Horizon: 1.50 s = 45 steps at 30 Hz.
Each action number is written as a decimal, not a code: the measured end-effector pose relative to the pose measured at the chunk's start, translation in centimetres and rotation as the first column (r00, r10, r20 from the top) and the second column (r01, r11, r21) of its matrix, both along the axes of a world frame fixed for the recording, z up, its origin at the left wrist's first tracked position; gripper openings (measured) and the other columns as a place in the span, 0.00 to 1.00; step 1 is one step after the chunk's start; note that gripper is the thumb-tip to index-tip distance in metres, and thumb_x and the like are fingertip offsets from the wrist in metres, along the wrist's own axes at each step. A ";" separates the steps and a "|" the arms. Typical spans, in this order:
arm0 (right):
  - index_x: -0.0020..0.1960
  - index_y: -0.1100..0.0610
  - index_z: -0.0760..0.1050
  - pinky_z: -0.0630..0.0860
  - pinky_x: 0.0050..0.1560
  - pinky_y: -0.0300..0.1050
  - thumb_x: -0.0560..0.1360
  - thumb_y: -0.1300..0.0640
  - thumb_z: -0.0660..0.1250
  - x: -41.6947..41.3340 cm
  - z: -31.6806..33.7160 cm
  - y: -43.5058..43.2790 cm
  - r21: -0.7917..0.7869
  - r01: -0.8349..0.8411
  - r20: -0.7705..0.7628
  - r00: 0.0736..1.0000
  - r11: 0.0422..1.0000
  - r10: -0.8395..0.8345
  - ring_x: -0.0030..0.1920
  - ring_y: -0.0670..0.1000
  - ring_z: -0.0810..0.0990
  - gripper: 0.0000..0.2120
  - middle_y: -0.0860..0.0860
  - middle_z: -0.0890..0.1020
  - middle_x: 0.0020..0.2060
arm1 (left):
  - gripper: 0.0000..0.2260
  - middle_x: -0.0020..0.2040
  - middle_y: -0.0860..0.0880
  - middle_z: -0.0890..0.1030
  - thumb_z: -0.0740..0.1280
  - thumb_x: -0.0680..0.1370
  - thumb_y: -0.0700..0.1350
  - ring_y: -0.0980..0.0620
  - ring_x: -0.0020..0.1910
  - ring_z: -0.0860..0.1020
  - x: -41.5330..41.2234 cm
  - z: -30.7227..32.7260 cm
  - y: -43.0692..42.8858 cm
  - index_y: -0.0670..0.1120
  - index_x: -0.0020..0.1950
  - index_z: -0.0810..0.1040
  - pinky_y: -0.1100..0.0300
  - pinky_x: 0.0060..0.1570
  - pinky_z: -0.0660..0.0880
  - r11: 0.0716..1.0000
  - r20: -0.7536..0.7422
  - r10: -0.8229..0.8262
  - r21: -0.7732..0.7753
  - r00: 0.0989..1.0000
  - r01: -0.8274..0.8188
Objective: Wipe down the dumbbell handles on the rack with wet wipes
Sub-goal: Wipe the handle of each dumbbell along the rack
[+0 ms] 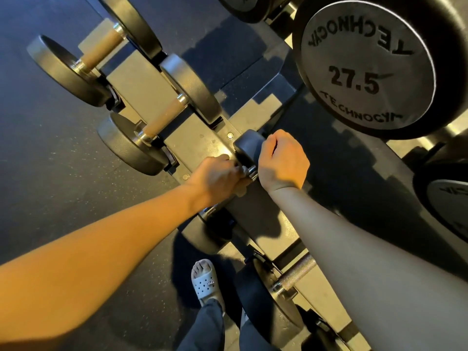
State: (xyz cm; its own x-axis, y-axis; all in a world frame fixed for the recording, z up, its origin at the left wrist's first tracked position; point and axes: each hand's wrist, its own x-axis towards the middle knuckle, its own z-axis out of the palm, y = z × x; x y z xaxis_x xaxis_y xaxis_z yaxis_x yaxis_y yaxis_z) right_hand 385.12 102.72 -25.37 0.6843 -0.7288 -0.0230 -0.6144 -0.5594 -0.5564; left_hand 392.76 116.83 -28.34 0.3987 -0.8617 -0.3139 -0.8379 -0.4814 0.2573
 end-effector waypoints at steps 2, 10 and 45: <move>0.42 0.52 0.72 0.77 0.37 0.51 0.80 0.47 0.51 0.0 0.0 -0.1 0.005 -0.007 0.000 1.000 1.000 0.007 0.39 0.50 0.75 0.16 0.47 0.73 0.35 | 0.16 0.48 0.51 0.80 0.60 0.84 0.59 0.53 0.46 0.79 0.2 0.5 0.2 0.50 0.60 0.79 0.56 0.50 0.80 0.998 -0.093 -0.015 0.065 0.996 0.021; 0.39 0.47 0.67 0.70 0.35 0.47 0.79 0.48 0.51 -0.1 0.2 -0.1 0.014 -0.025 0.018 1.000 1.000 0.024 0.38 0.50 0.73 0.12 0.44 0.69 0.33 | 0.14 0.48 0.47 0.79 0.67 0.81 0.53 0.47 0.49 0.81 1.3 0.4 2.9 0.43 0.58 0.77 0.54 0.52 0.77 0.852 -0.461 0.482 0.047 0.745 -0.522; 0.62 0.56 0.77 0.78 0.47 0.44 0.83 0.50 0.60 -1.3 3.6 7.3 0.042 -0.531 0.213 0.832 0.846 0.512 0.51 0.48 0.80 0.14 0.52 0.81 0.54 | 0.03 0.40 0.41 0.83 0.74 0.76 0.37 0.52 0.36 0.80 -0.4 8.6 8.1 0.38 0.44 0.82 0.57 0.40 0.77 0.476 -0.669 0.603 -0.136 0.435 -0.869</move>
